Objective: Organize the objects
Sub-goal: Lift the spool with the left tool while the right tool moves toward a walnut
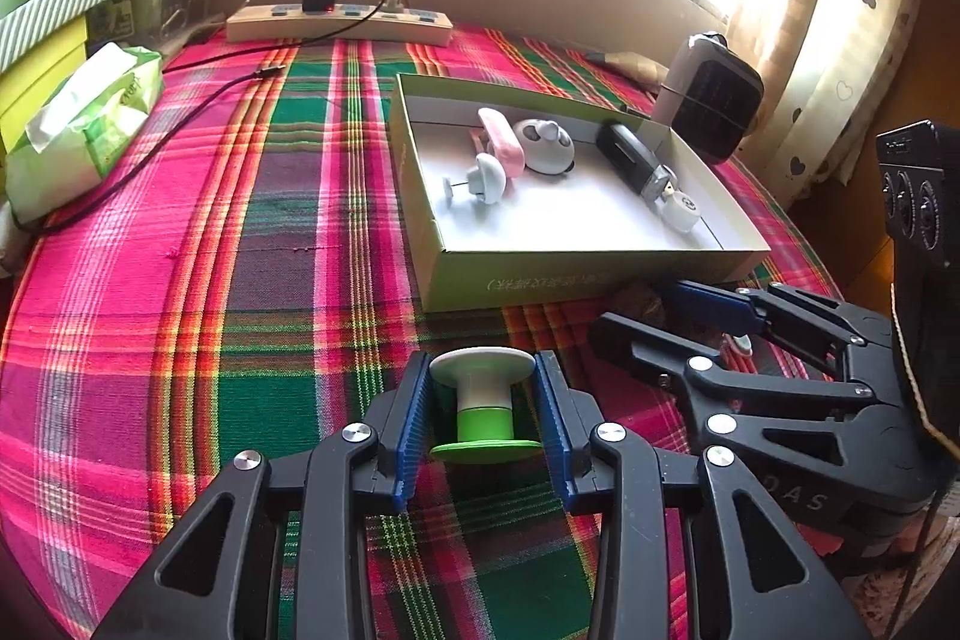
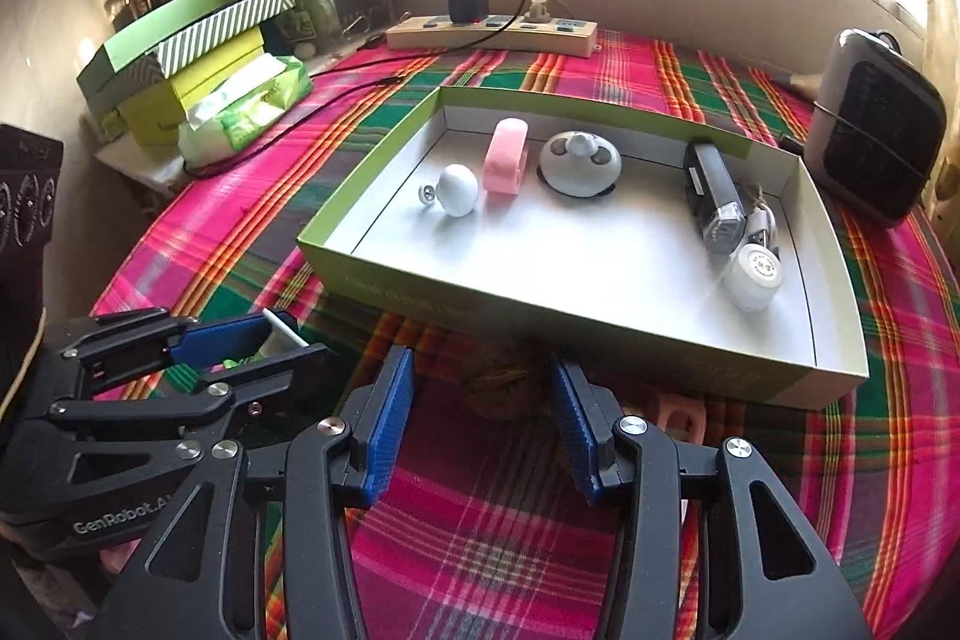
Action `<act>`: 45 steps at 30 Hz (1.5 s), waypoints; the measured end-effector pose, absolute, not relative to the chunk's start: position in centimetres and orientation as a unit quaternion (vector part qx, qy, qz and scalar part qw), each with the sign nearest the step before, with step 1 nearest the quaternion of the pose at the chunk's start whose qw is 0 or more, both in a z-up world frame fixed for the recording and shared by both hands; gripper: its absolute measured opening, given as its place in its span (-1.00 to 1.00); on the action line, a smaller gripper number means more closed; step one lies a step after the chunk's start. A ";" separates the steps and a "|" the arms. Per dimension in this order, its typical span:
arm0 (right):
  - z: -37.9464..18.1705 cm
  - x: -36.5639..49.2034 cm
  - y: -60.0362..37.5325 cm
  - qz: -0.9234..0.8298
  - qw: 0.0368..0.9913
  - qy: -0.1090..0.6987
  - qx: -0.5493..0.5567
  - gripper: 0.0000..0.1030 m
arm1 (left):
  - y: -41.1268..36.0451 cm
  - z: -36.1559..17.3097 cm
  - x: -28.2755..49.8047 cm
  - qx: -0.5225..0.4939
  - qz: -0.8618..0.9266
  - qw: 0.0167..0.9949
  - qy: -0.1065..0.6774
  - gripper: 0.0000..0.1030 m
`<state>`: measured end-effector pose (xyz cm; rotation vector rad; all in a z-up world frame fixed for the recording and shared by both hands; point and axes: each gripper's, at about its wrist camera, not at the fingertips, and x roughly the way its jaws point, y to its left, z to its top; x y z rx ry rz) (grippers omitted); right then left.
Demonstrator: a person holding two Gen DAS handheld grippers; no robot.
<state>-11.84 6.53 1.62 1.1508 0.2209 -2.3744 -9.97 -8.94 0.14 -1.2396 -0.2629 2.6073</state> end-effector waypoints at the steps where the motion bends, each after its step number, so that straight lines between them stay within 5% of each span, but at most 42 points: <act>1: 1.5 -11.9 6.4 -0.869 0.244 0.084 0.422 -0.08 | -8.9 0.1 -9.9 -0.424 0.893 0.121 -0.089 -0.36; 7: 1.2 -11.7 6.2 -0.870 0.240 0.102 0.418 -0.11 | -8.9 0.2 -9.9 -0.423 0.894 0.120 -0.088 -0.36; 11: 1.1 -11.6 6.2 -0.875 0.226 0.115 0.413 -0.37 | -9.0 0.2 -10.0 -0.422 0.895 0.119 -0.084 -0.35; 45: 1.5 -10.8 6.8 -0.876 0.243 0.082 0.409 -0.38 | -8.8 0.6 -9.6 -0.411 0.904 0.103 -0.064 -0.37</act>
